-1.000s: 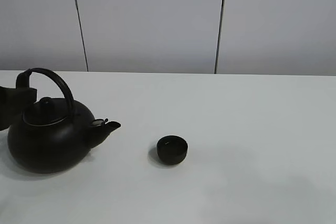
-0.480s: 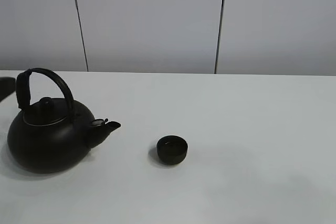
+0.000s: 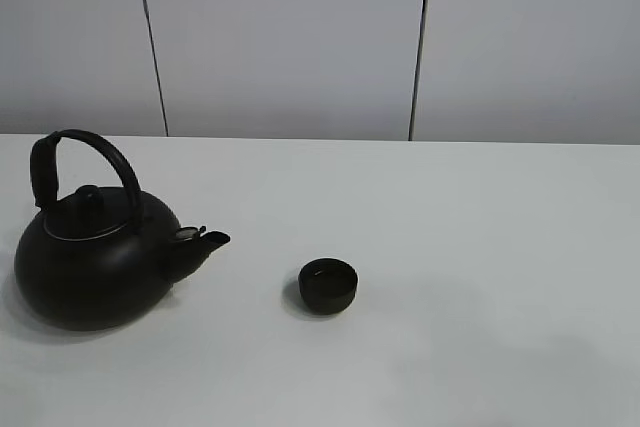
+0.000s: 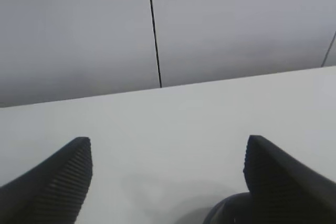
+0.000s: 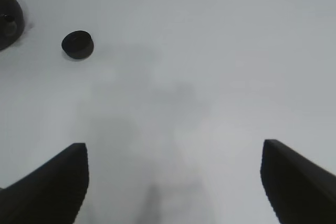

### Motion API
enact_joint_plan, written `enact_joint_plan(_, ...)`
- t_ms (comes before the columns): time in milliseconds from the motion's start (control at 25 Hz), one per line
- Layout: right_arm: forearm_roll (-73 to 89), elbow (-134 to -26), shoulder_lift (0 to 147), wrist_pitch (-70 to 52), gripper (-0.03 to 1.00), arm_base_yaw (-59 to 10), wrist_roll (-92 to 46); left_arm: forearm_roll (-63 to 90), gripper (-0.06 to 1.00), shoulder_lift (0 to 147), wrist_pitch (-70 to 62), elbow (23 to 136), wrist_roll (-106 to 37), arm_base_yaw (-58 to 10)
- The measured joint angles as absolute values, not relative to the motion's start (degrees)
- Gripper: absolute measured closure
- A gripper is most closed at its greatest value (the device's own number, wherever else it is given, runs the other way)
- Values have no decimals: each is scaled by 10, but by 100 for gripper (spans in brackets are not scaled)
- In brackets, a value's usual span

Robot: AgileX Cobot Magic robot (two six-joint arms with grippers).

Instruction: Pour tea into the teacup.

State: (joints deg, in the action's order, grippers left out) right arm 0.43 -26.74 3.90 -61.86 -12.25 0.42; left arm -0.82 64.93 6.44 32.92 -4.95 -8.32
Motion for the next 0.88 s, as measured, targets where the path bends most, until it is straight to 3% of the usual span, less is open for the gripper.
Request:
enact_joint_plan(240, 4, -267, 39, -619, 36, -123, 4, -6, 37, 605, -181, 497, -52, -83)
enact_joint_plan(400, 4, -267, 39, -619, 36, -123, 4, -7, 37, 571, -244, 536, -52, -68)
enact_joint_plan(760, 4, -267, 39, -619, 36, -123, 4, -6, 37, 491, -309, 540, -86, 148)
enact_joint_plan(880, 4, -267, 39, -619, 36, -123, 4, 25, 37, 458, -324, 540, -101, 178)
